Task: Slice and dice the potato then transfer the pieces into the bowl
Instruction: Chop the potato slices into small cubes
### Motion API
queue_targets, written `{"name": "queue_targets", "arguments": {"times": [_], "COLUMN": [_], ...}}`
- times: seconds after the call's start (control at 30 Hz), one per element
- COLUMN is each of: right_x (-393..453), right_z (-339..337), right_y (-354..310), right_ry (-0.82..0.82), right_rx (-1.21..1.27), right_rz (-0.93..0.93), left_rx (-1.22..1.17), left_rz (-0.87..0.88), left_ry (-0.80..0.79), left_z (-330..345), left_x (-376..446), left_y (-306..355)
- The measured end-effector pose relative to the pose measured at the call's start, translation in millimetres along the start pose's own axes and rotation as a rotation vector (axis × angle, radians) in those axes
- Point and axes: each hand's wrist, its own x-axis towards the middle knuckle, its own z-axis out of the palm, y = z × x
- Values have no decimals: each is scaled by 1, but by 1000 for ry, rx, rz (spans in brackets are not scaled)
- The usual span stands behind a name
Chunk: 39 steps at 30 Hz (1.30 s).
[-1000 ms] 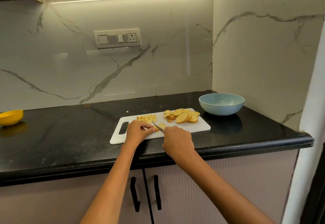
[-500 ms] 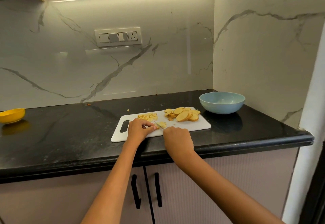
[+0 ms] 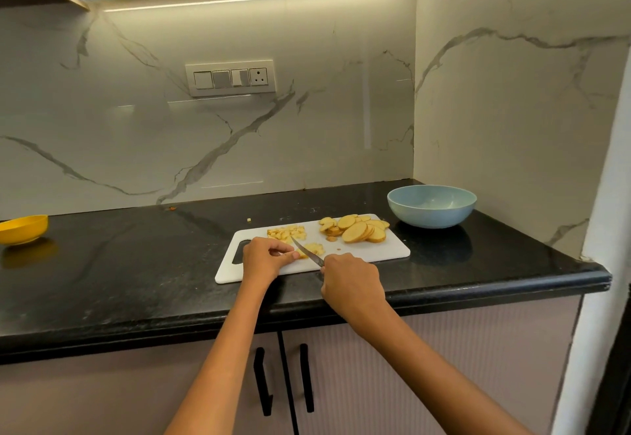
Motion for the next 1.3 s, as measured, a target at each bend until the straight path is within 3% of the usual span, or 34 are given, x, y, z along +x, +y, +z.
{"name": "queue_targets", "arguments": {"times": [0.43, 0.7, 1.0, 1.3], "right_x": [22, 1, 19, 40], "right_z": [-7, 6, 18, 22], "right_y": [-8, -8, 20, 37], "right_ry": [-53, 36, 110, 251], "right_rx": [-19, -264, 100, 305], "right_rz": [-18, -149, 20, 9], "left_rx": [115, 109, -68, 30], "left_rz": [51, 86, -8, 9], "left_ry": [-76, -43, 49, -26], "left_z": [-2, -2, -3, 0], "left_x": [6, 2, 0, 5], "left_y": [0, 0, -4, -5]}}
